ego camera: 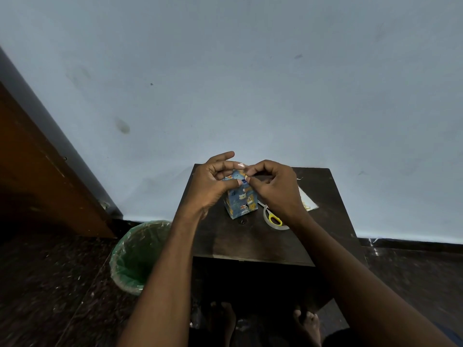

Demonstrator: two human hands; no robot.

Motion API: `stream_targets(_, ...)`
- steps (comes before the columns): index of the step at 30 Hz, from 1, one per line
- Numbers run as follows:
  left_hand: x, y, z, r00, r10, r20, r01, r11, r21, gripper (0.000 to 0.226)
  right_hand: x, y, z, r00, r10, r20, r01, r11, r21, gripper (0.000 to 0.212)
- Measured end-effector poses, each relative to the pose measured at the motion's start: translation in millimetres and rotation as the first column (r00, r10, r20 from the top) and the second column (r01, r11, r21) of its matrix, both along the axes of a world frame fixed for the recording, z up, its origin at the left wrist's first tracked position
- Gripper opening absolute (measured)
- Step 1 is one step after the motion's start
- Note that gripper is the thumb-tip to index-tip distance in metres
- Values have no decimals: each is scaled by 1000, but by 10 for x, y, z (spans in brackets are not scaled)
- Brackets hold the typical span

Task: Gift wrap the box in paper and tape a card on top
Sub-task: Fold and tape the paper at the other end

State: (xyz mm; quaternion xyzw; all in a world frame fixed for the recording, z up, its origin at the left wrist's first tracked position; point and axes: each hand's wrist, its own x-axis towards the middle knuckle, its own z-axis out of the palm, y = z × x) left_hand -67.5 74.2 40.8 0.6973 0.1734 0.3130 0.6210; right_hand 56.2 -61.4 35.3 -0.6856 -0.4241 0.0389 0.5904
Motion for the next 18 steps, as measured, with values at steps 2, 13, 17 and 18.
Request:
stream_targets(2, 7, 3, -5, 1000, 2, -10, -2, 1000, 8, 48, -9, -6, 10, 1000, -22, -1, 22, 1000, 6, 13)
stream_targets(13, 15, 17, 50, 998, -7, -64, 5, 999, -41, 49, -79, -30, -51, 892, -169, 419, 172, 985, 30, 29)
stream_targets(17, 25, -19, 89, 997, -49, -61, 43, 994, -97, 54, -90, -7, -25, 965, -83, 247, 90, 996, -16, 41)
stream_targets(18, 27, -29, 98, 997, -47, -61, 40, 994, -98, 55, -87, -6, -21, 979, -66, 193, 73, 997, -31, 42)
